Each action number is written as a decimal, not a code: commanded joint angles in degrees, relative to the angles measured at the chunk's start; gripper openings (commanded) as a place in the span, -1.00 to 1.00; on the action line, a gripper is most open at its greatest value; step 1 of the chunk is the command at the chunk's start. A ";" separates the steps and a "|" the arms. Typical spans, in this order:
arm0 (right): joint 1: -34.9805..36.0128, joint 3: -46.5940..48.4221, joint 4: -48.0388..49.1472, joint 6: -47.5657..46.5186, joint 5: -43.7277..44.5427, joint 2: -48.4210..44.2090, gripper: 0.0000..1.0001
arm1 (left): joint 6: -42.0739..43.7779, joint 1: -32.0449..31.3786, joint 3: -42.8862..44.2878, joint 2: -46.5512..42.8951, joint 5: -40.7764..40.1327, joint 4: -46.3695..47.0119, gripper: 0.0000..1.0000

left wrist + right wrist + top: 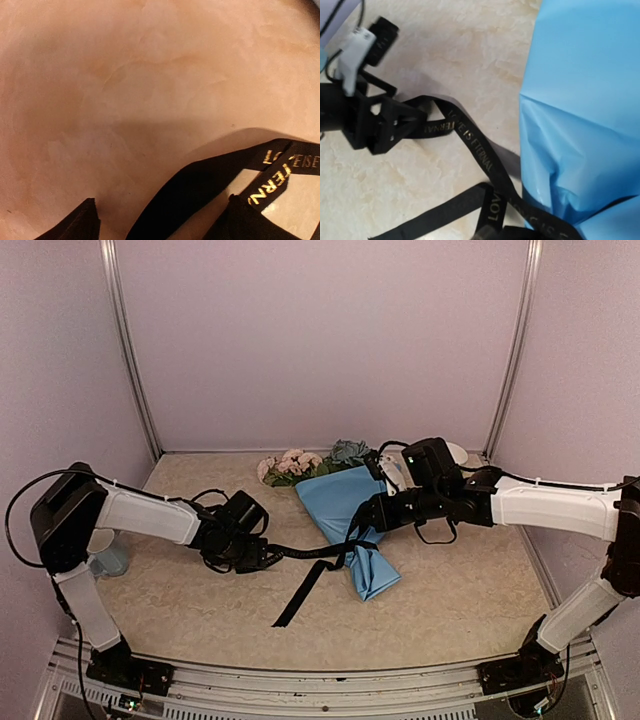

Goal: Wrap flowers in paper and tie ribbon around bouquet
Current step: Pick up the right side of the half-tied ribbon from the center of the board, then cross the half-tied ribbon over the folded bouquet.

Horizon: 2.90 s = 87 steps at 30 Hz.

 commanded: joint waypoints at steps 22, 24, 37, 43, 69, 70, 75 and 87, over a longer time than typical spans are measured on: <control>-1.24 3.86 -1.71 -2.29 -1.06 1.54 -1.00 | 8.92 -18.08 4.48 -13.90 -1.27 1.28 -1.00; -1.80 4.45 -1.61 -2.78 -2.48 1.80 -1.00 | 12.79 -21.47 7.08 -15.32 1.71 3.71 -1.00; -7.51 8.15 -3.32 -5.66 -8.34 2.53 -1.00 | 32.85 -23.05 35.73 -0.66 -1.65 9.16 -1.00; -9.17 3.82 -0.71 -4.64 -12.15 0.45 -1.00 | 31.78 -14.30 40.79 4.00 2.35 8.75 -1.00; -19.02 0.43 5.26 2.56 -15.33 2.05 -1.00 | 39.02 -26.00 43.84 14.38 30.42 10.20 -1.00; -19.02 0.44 4.91 2.48 -15.84 2.00 -1.00 | 39.62 -26.96 45.15 15.85 30.54 9.88 -1.00; -19.02 -1.14 6.16 0.27 -20.28 2.55 -1.00 | 41.05 -30.18 52.75 25.60 25.30 11.54 -1.00; -18.08 -2.99 3.26 -3.52 -22.82 1.21 -1.00 | 42.45 -30.71 54.81 34.33 21.51 23.86 -0.55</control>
